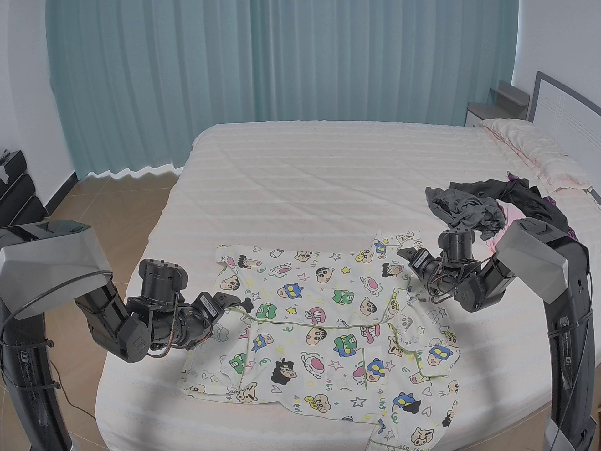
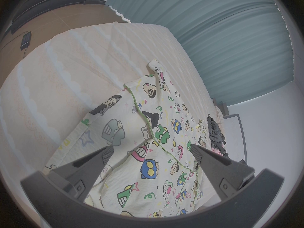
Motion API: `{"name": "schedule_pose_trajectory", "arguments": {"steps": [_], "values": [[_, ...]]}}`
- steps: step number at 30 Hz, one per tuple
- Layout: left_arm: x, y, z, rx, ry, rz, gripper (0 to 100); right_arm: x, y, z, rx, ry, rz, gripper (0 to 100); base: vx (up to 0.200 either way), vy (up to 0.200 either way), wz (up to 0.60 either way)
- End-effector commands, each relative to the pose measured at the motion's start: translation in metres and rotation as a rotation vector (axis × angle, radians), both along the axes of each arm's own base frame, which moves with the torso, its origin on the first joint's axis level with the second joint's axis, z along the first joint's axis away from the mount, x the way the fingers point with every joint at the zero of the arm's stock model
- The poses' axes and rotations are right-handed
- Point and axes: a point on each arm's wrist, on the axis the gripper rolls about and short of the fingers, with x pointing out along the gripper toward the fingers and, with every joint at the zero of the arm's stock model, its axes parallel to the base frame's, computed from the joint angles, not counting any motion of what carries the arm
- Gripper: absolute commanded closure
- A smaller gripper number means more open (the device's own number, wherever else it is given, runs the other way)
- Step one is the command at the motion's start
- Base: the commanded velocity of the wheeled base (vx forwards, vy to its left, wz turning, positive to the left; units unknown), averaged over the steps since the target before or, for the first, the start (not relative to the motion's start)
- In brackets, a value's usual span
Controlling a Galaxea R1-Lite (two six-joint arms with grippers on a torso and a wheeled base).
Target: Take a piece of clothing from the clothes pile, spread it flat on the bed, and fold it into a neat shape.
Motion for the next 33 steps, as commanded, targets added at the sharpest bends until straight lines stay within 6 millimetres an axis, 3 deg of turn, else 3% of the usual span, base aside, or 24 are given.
{"name": "schedule_pose_trajectory", "arguments": {"steps": [1, 3, 6, 11, 14, 15, 18, 26, 33], "values": [[0.0, 0.001, -0.001, 0.0, 0.005, 0.002, 0, -0.006, -0.015, 0.028, 0.027, -0.044, -0.035, 0, 0.0, 0.0, 0.0], [0.0, 0.0, -0.001, 0.0, 0.005, 0.001, 0, -0.017, -0.027, 0.045, 0.05, -0.059, -0.051, 0, 0.0, 0.0, 0.0], [0.0, 0.0, -0.002, 0.0, 0.006, 0.001, 0, -0.033, -0.041, 0.046, 0.052, -0.024, -0.036, 0, 0.0, 0.0, 0.0], [0.0, 0.0, -0.001, 0.0, 0.005, 0.001, 0, -0.056, -0.062, 0.028, -0.006, 0.048, 0.016, 0, 0.0, 0.0, 0.0], [0.0, 0.0, -0.002, 0.001, 0.006, 0.0, 0, -0.07, -0.074, 0.015, -0.051, 0.074, 0.098, 0, 0.0, 0.0, 0.0], [0.0, 0.0, -0.002, 0.001, 0.006, 0.0, 0, -0.085, -0.084, 0.006, -0.068, 0.075, 0.199, 0, 0.0, 0.0, 0.0], [0.0, 0.0, -0.002, 0.001, 0.006, 0.0, 0, -0.096, -0.091, -0.003, -0.07, 0.067, 0.292, 0, 0.0, 0.0, 0.0], [-0.004, -0.001, -0.003, -0.004, -0.018, -0.007, 0, -0.084, -0.089, -0.041, -0.105, 0.041, 0.387, 0, 0.0, 0.0, 0.0], [-0.005, -0.002, -0.006, -0.011, -0.046, -0.011, 0, -0.089, -0.091, -0.043, -0.063, 0.026, 0.436, 0, 0.0, 0.0, 0.0]]}}
